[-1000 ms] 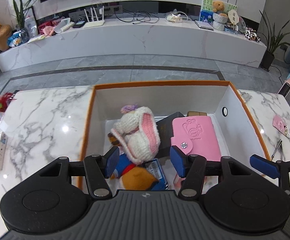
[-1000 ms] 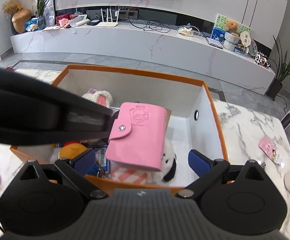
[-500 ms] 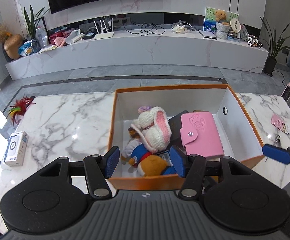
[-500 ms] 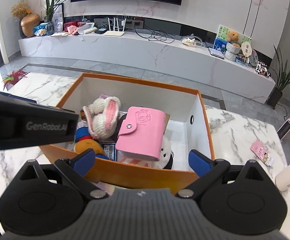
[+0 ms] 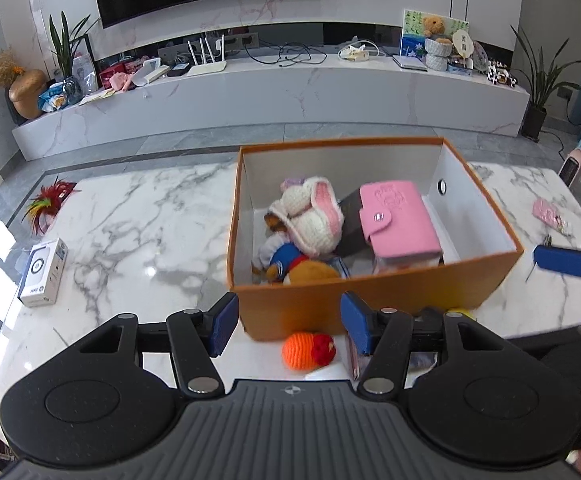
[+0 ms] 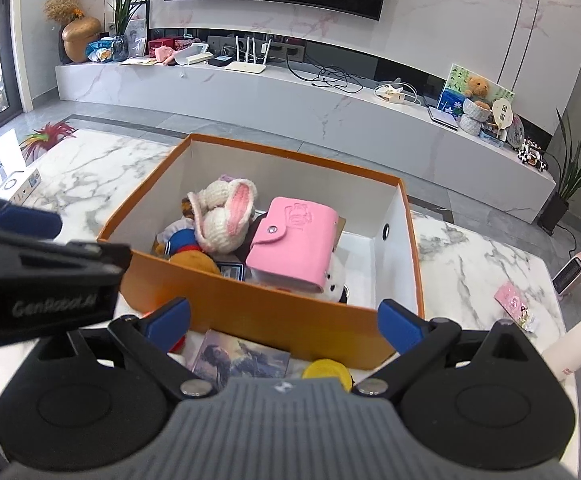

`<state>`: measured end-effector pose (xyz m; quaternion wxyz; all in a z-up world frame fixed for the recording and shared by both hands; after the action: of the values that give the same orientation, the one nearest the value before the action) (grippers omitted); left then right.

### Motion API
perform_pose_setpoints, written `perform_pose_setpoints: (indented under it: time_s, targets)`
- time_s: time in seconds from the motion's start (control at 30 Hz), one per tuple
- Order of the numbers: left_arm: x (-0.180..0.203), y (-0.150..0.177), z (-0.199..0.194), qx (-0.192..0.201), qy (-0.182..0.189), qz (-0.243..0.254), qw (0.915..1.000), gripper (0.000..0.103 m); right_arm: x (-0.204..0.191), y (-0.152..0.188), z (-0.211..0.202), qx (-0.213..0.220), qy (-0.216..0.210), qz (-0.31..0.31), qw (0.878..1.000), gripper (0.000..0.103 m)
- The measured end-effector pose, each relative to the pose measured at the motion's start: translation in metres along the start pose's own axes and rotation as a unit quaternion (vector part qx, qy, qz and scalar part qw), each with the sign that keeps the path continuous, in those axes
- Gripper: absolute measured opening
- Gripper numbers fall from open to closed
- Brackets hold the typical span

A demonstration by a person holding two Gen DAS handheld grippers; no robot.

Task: Organize objects
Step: 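Move both tools to the Vaseline bottle and yellow tape measure beside the box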

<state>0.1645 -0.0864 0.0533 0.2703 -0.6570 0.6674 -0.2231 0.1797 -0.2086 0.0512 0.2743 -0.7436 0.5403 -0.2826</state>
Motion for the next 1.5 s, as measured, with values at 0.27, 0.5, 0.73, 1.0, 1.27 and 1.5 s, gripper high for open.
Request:
perform_pose_setpoints:
  time_s: [0.27, 0.5, 0.73, 1.0, 1.27, 1.5]
  targets:
    - [-0.001, 0.020, 0.001, -0.002, 0.005, 0.005, 1.0000, 0.066, 0.005, 0.021, 0.001, -0.016, 0.004, -0.007, 1.000, 0.100]
    - [0.007, 0.040, 0.011, -0.015, 0.024, 0.020, 0.9994, 0.066, 0.021, 0.046, 0.019, -0.051, 0.019, -0.027, 0.998, 0.100]
    - [0.009, 0.064, 0.035, -0.067, 0.069, -0.007, 0.9953, 0.066, 0.048, 0.069, 0.035, -0.079, 0.030, -0.015, 0.996, 0.100]
    - [0.018, 0.084, 0.062, -0.100, 0.065, -0.031, 0.9923, 0.066, 0.058, 0.079, 0.046, -0.081, 0.003, 0.013, 0.997, 0.100]
    - [0.033, 0.103, 0.088, -0.134, 0.068, -0.034, 0.9881, 0.066, 0.066, 0.093, 0.083, -0.085, -0.041, 0.055, 0.994, 0.100]
    - [0.042, 0.109, 0.099, -0.133, 0.054, -0.030, 0.9891, 0.068, 0.077, 0.090, 0.105, -0.076, -0.019, 0.095, 0.992, 0.100]
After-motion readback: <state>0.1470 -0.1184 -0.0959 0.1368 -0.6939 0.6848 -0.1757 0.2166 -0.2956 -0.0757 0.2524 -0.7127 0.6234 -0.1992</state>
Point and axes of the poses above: each gripper's, at about its wrist camera, not at the fingertips, and z roughly the way its jaws point, x to its right, y to its underside, the point moved 5 cm from there along z, roughly the way its jaws point
